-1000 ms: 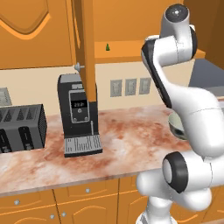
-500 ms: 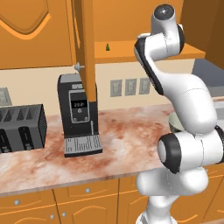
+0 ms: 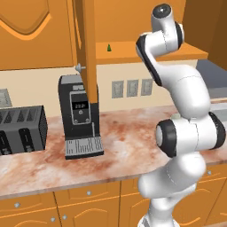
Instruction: Pick the lemon wedges from the cabinet and place them in one bowl. Pick the tangerine from the sink and place it in the other bowl.
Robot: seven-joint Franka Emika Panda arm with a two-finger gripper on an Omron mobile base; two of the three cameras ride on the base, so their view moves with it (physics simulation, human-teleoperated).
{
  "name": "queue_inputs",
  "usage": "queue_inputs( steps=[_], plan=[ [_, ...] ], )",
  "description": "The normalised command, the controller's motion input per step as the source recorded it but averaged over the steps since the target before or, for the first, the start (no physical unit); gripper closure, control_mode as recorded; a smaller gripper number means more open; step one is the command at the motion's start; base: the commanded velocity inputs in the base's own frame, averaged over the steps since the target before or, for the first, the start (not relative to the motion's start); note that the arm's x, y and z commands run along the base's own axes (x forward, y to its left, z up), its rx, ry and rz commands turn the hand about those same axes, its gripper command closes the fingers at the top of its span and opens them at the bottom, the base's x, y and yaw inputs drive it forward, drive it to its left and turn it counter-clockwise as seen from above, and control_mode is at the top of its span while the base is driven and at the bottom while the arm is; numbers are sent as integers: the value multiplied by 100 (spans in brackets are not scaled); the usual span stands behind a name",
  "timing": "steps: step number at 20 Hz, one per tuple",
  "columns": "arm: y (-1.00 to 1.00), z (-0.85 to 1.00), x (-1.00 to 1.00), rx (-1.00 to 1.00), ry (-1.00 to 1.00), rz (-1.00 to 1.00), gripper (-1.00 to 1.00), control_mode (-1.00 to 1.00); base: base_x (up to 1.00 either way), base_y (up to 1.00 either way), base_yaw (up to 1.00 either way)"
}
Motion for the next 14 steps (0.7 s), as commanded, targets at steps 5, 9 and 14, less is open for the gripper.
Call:
queue_inputs(
  steps=[5,9,14],
  plan=[
    [-1,0,48,0,0,0,-100,-100,0,0,0],
    [-7,0,49,0,1,-2,-100,-100,0,0,0],
    [-1,0,45,0,1,-1,-100,-100,0,0,0]
  ],
)
